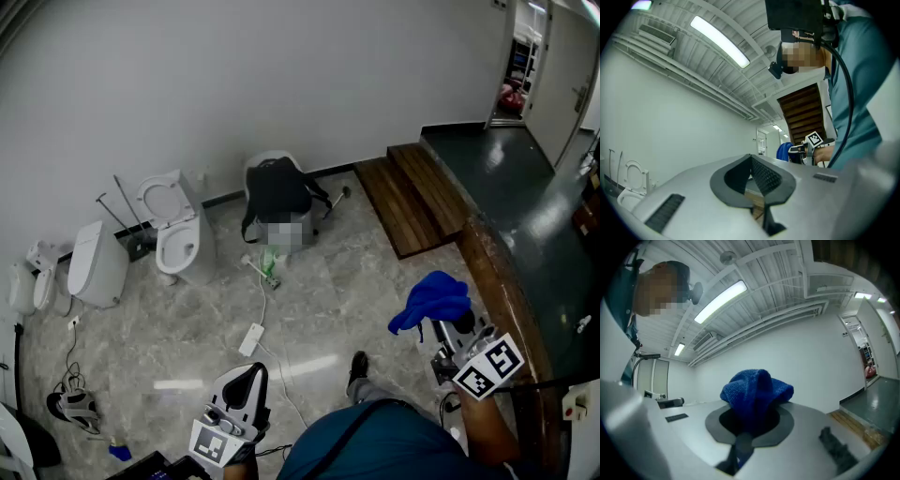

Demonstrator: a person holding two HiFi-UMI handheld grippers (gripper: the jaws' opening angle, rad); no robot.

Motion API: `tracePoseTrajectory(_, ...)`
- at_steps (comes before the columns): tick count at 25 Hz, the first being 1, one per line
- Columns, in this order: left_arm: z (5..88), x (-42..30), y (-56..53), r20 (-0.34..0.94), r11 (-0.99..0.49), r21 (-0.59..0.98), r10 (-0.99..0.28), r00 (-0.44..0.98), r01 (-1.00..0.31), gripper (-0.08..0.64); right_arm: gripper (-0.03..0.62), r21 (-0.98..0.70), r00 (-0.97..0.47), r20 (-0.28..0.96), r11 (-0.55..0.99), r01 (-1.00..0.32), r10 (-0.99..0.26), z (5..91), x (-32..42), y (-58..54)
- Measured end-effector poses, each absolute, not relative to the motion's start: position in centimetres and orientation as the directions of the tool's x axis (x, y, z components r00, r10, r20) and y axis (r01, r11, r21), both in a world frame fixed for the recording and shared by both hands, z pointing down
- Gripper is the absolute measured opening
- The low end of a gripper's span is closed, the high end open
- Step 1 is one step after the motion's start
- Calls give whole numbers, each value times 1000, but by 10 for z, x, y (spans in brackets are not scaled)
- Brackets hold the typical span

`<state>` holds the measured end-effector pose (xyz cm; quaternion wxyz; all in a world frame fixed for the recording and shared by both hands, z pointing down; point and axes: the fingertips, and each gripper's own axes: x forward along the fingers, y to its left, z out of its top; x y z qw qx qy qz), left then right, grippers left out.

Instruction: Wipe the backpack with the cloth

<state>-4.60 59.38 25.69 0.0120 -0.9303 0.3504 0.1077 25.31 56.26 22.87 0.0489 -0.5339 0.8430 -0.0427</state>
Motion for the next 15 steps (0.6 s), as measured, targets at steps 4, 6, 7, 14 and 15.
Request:
tracePoseTrajectory(4, 260, -31, 521, -187, -757, 67, -649, 737, -650, 5, 20, -183, -466, -20, 461, -868, -885, 255, 256, 486)
tracePoseTrajectory(6, 255, -23, 490, -188, -760, 73, -646, 740, -646, 5, 20, -206, -480, -5, 471, -858, -877, 256, 260, 454)
tracePoseTrajectory(7, 252, -17, 473, -203, -759, 73, -646, 736, -647, 5, 20, -193, -490, -6, 482, -855, -871, 250, 265, 436)
tracePoseTrajectory(14, 250, 7, 388, -181, -709, 92, -702, 688, -699, 5, 20, -214, -577, -33, 569, -794, -816, 255, 262, 321)
tracePoseTrajectory(15, 243, 7, 373, -166, -706, 86, -706, 689, -703, 5, 20, -232, -583, -20, 571, -787, -812, 254, 259, 307)
